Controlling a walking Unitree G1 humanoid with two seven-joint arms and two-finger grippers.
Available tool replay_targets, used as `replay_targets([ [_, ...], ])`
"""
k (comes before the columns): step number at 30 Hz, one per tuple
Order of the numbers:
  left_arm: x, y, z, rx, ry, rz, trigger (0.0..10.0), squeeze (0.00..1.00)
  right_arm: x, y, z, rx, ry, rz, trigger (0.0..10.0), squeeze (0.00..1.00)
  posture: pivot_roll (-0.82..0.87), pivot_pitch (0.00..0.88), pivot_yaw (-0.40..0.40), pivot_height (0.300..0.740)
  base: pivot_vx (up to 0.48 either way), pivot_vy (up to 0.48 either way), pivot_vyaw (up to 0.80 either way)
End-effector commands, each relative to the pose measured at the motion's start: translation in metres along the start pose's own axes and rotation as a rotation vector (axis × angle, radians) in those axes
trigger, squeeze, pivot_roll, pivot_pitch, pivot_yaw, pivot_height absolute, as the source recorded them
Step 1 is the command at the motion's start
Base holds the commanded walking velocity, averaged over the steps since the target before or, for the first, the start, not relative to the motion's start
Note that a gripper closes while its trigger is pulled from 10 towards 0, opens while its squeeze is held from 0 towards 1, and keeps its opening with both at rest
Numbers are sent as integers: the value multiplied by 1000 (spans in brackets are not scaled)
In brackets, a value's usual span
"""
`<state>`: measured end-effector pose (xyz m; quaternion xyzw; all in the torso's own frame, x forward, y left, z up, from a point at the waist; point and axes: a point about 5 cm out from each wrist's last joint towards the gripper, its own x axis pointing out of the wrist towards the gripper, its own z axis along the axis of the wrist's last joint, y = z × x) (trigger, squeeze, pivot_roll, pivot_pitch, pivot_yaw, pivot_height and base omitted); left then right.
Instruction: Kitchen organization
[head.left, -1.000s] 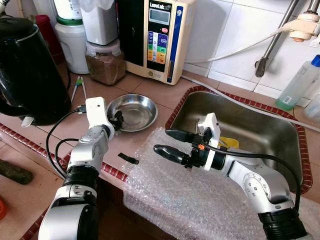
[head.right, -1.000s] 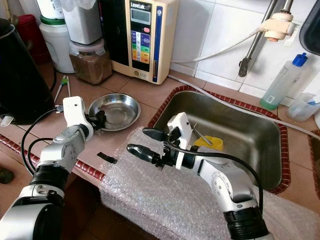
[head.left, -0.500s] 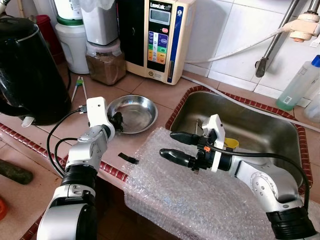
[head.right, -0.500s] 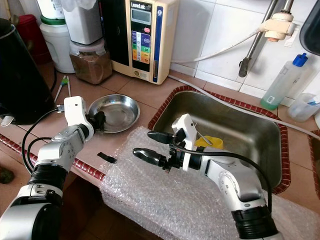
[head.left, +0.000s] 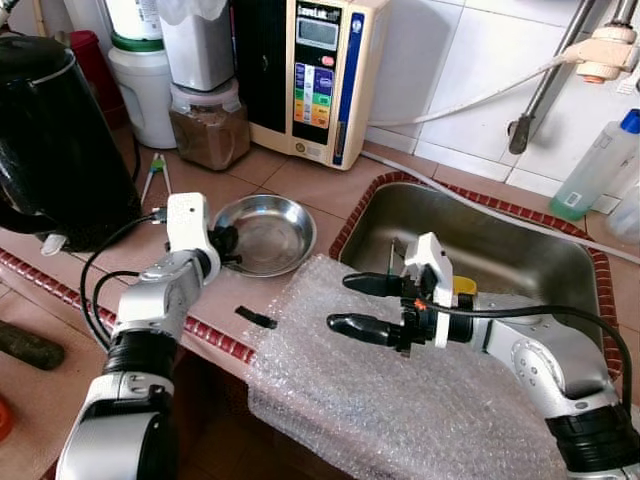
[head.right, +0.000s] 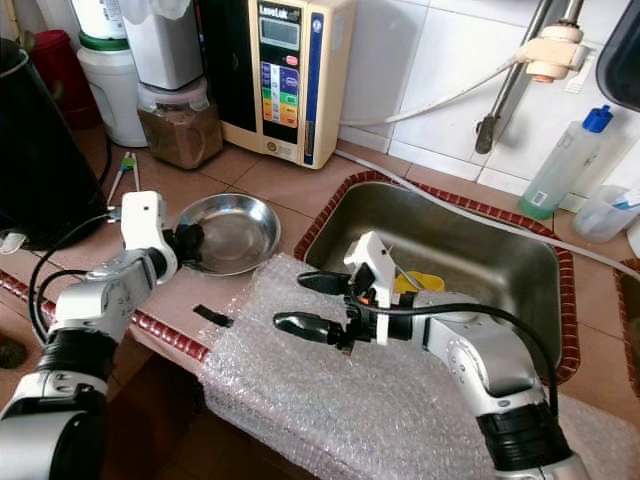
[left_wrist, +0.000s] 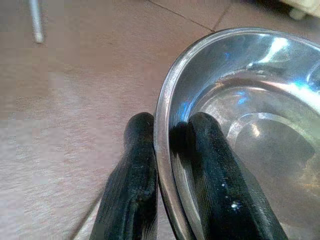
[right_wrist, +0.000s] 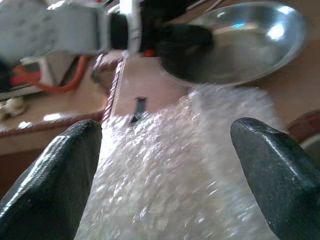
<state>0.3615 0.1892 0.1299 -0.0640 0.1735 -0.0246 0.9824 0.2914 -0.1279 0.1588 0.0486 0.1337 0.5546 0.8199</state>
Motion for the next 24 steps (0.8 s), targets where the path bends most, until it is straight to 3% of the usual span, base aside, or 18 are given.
replay_targets([
  [1,-2,3,-1,3,-7,9,0,0,-4,-6,10,1,-28,-29,10000,0,-39,0,-23,740,0,0,0],
  [8,-6,-8,-2,-25,-71,-1,0,0,-5,-12,19,-20,-53,-59,10000,0,-43,0,-23,740,0,0,0],
  [16,-12,-28,4,-38,-201,-19,0,0,3,-13,23,24,-142,-119,10000,0,-39,0,-46,740,0,0,0],
  [24,-18,-42,30,-27,-434,-56,0,0,7,-19,24,81,-254,-224,10000,0,-36,0,-59,740,0,0,0],
])
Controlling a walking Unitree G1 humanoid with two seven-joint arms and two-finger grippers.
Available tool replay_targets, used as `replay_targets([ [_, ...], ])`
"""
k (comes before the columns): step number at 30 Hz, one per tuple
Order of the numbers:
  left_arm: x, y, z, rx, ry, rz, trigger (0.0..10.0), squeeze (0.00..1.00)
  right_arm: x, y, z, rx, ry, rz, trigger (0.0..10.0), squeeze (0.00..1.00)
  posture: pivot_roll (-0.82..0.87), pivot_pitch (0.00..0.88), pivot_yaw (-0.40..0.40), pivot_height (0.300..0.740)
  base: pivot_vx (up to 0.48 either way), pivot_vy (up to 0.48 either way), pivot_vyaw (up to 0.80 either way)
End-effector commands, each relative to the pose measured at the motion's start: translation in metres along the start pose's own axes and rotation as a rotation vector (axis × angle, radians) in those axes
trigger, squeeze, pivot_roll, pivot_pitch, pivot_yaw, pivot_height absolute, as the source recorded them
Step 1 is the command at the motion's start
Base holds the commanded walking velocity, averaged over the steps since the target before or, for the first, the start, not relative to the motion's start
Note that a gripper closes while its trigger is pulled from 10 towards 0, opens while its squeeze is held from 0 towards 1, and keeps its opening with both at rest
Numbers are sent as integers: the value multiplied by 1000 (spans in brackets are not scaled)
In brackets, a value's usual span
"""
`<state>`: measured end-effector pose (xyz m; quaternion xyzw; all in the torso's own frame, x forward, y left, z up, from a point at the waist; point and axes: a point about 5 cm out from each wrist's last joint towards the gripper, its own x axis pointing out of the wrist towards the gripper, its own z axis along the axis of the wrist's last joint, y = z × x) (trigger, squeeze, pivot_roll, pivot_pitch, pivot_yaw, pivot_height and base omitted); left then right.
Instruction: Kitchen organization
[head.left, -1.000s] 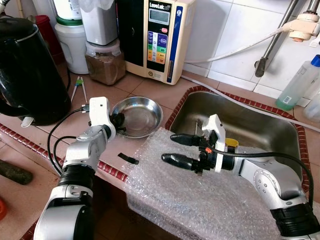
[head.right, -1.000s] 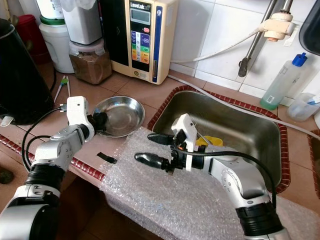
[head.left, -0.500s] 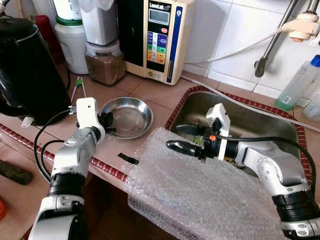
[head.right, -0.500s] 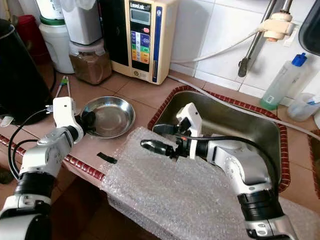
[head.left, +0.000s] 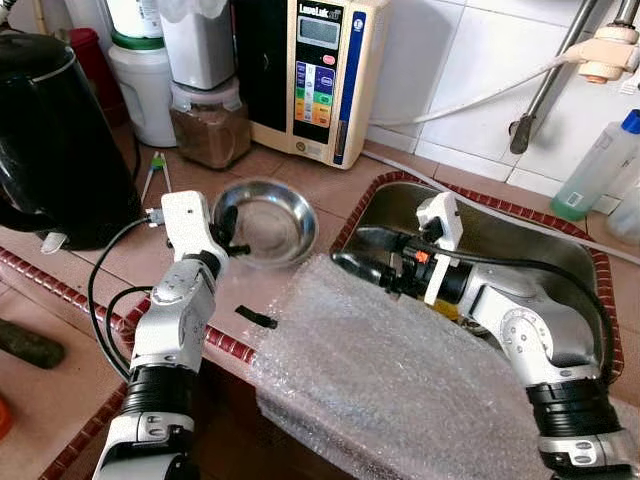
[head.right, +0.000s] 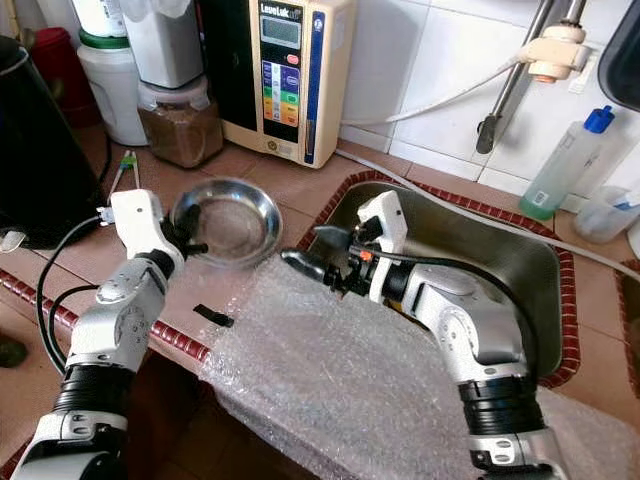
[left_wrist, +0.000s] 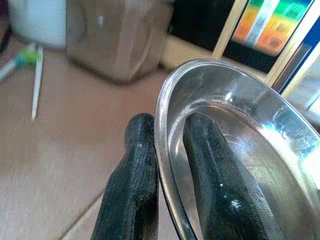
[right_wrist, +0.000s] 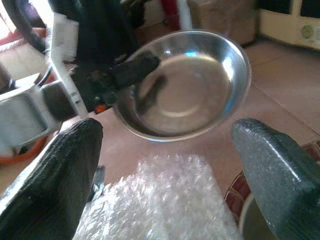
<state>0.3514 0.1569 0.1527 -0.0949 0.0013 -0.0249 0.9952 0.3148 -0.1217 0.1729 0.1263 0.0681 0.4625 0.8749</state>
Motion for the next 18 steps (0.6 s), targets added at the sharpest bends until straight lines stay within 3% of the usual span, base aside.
replay_targets([
  [1,3,-10,20,31,-121,-45,0,0,-1,-4,5,15,-52,-52,10000,0,-36,0,-58,740,0,0,0],
  [4,4,-15,27,47,-166,-68,0,0,1,-4,4,21,-66,-72,10000,0,-41,0,-56,740,0,0,0],
  [5,5,-23,35,51,-224,-105,0,0,3,-5,3,34,-86,-95,10000,0,-41,0,-56,740,0,0,0],
  [9,5,-39,48,31,-304,-186,0,0,10,-10,9,49,-142,-152,10000,0,-42,0,-55,740,0,0,0],
  [12,5,-43,48,21,-315,-207,0,0,12,-12,10,66,-161,-176,10000,0,-43,0,-56,740,0,0,0],
  [18,-1,-69,44,35,-338,-321,0,0,21,-25,18,126,-248,-303,10000,0,-41,0,-60,740,0,0,0],
])
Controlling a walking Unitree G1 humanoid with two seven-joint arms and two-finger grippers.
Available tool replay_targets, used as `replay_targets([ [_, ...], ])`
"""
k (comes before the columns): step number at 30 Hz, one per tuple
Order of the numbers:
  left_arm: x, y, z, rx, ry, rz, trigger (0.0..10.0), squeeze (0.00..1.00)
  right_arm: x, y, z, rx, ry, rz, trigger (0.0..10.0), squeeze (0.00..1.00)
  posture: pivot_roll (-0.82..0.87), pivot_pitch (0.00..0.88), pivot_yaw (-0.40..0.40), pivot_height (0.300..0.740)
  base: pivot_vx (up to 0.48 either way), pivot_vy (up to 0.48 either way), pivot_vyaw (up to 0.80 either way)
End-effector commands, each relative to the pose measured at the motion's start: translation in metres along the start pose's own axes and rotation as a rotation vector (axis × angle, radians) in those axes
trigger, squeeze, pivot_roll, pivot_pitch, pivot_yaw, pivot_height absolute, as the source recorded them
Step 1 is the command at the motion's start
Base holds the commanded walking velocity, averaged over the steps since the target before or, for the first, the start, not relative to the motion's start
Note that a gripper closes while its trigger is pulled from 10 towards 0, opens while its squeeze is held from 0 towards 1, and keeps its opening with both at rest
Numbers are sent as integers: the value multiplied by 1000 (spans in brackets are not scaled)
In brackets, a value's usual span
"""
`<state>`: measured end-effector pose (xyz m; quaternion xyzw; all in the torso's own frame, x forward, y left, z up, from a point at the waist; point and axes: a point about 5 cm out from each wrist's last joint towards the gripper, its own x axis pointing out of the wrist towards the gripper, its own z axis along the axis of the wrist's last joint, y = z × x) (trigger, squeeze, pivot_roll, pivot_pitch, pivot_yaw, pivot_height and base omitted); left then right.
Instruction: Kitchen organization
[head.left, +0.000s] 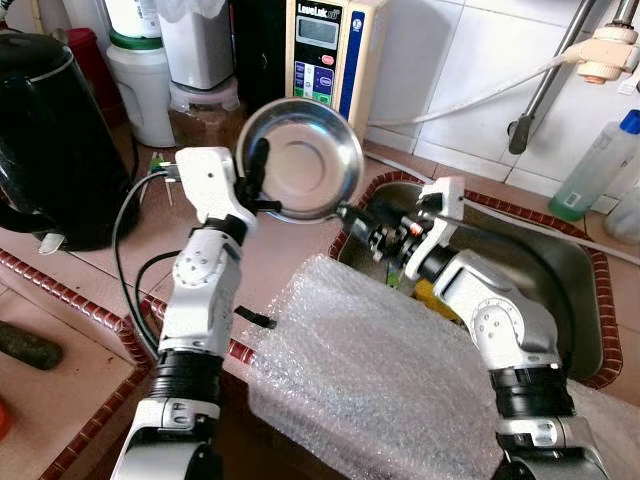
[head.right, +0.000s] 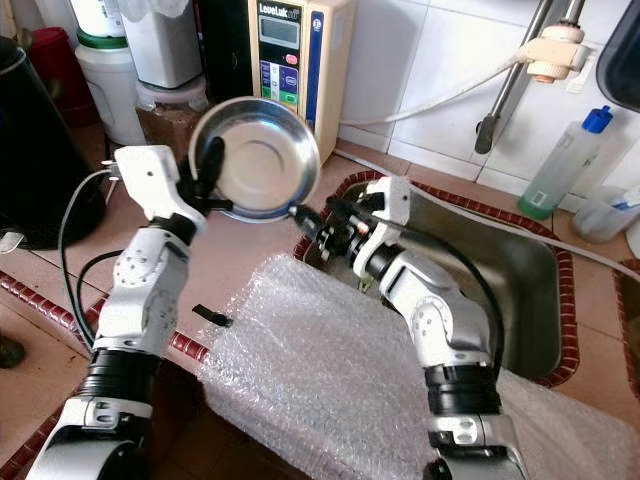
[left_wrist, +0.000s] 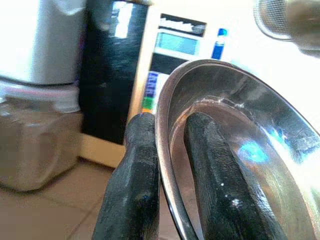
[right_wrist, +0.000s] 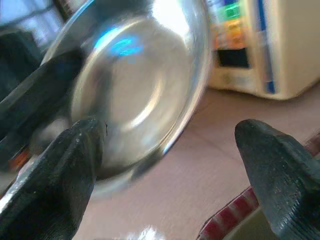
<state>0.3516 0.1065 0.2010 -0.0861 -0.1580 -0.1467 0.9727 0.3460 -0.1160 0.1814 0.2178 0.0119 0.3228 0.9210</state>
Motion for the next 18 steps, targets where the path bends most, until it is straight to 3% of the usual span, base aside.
replay_targets([
  [1,1,-11,6,12,-41,-47,0,0,1,-5,4,8,-23,-41,10000,0,-41,0,-60,740,0,0,0],
  [7,0,-18,5,-19,-55,-66,0,0,4,-26,10,2,-56,-216,10000,0,-43,0,-63,740,0,0,0],
  [9,0,-18,5,-22,-58,-70,0,0,5,-25,12,18,-69,-196,10000,0,-42,0,-62,740,0,0,0],
  [10,0,-19,5,-23,-59,-72,0,0,6,-25,12,18,-71,-193,8667,0,-42,0,-62,740,0,0,0],
  [11,0,-19,4,-22,-59,-73,0,0,6,-26,12,12,-72,-200,2902,0,-43,0,-62,740,0,0,0],
  [12,0,-19,4,-29,-62,-76,0,0,8,-25,14,41,-92,-200,0,0,-43,0,-63,740,0,0,0],
  [16,0,-20,4,-42,-66,-81,0,0,11,-29,13,48,-86,-236,0,0,-43,0,-63,740,0,0,0],
  [18,0,-21,4,-44,-65,-87,0,0,12,-30,13,104,-96,-235,0,0,-40,0,-63,740,0,0,0],
])
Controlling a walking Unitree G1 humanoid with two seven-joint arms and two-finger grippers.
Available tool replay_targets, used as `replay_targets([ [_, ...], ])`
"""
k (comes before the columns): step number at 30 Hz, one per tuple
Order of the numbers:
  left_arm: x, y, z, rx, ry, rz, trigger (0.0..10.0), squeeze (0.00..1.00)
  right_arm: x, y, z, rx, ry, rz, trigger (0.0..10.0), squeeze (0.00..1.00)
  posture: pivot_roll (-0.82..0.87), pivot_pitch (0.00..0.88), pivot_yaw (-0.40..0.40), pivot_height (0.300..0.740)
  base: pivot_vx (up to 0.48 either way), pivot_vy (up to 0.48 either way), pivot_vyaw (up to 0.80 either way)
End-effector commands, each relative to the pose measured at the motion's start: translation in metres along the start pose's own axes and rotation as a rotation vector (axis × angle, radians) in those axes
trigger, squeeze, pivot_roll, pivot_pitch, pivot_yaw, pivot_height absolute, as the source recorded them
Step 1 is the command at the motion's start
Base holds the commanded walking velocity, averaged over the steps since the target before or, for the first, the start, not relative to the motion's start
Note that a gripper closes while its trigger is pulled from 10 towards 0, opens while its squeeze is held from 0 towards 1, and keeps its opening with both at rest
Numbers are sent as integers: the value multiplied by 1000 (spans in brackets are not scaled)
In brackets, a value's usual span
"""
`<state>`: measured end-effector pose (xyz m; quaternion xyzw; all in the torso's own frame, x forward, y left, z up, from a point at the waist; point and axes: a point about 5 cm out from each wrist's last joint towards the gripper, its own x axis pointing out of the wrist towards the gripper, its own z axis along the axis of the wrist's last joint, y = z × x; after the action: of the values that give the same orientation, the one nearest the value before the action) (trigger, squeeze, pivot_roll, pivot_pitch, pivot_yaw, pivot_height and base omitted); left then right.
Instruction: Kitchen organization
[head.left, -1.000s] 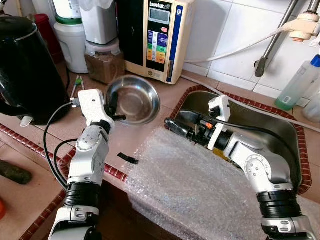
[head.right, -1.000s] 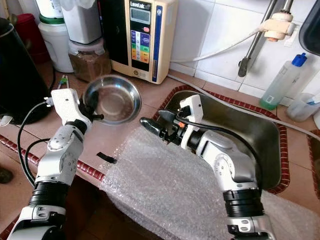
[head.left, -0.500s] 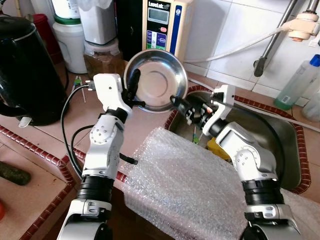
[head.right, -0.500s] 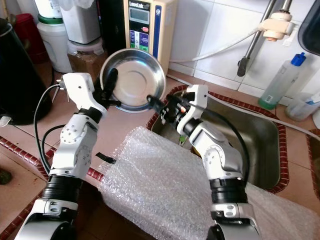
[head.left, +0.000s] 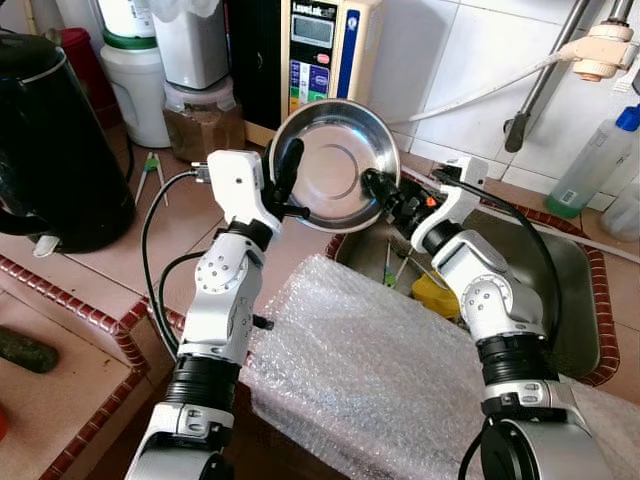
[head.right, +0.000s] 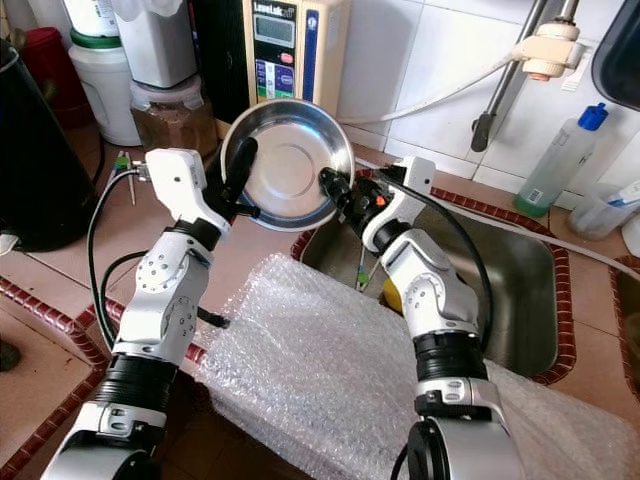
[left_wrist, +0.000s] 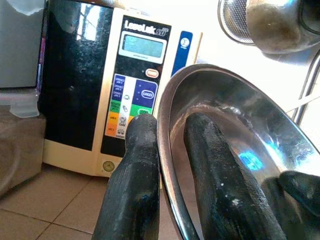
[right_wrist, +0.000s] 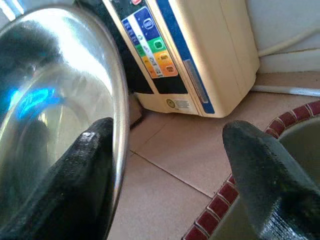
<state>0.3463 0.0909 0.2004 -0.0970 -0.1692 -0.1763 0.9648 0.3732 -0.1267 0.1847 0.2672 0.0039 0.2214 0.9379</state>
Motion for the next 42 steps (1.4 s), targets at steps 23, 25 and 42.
replay_targets([
  [23,1,-5,5,-5,-35,-38,0,0,-5,-5,-8,136,81,39,0,0,-40,0,-61,740,0,0,0],
  [25,1,-5,5,-5,-35,-39,0,0,-4,-5,-8,139,81,37,0,0,-39,0,-61,740,0,0,0],
  [42,1,-5,2,9,-17,-43,2000,0,-3,-15,-7,143,70,-45,0,0,-31,0,-64,740,0,0,0],
])
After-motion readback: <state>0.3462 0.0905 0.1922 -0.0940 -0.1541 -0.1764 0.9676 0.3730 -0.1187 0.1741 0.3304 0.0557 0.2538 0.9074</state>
